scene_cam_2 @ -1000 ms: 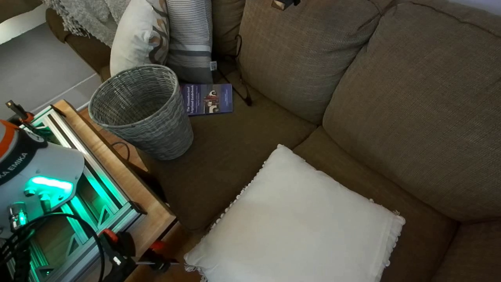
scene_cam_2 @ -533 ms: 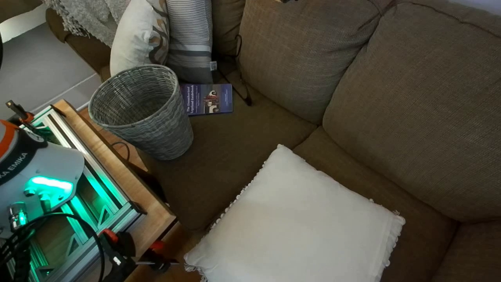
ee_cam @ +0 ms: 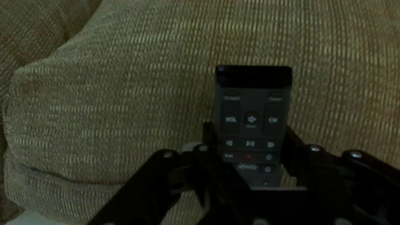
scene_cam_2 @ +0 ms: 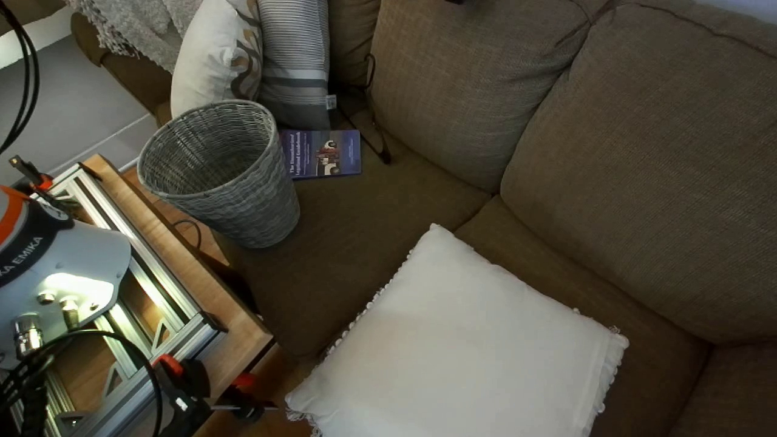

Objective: Put the black remote control on the backrest of the sofa.

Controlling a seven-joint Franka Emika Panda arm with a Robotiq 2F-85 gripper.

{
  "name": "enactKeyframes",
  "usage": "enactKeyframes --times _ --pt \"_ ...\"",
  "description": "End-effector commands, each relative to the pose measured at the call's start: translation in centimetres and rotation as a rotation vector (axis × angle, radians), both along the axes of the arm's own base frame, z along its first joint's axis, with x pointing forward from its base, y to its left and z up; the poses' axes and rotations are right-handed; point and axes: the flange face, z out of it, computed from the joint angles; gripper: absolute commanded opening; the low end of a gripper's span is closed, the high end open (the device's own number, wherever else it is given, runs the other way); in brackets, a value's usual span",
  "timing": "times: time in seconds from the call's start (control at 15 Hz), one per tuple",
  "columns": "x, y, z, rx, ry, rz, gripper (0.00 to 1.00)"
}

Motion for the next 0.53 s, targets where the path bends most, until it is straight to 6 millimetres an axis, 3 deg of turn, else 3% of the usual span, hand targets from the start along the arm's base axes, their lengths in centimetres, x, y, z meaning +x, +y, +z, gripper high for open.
enactKeyframes --times 0.0,0.47 --pt "1.4 -0.8 0.8 0.001 -0.144 -0.095 0.26" --pt "0.7 -3.4 0.5 -0.05 -0.125 -0.24 0.26"
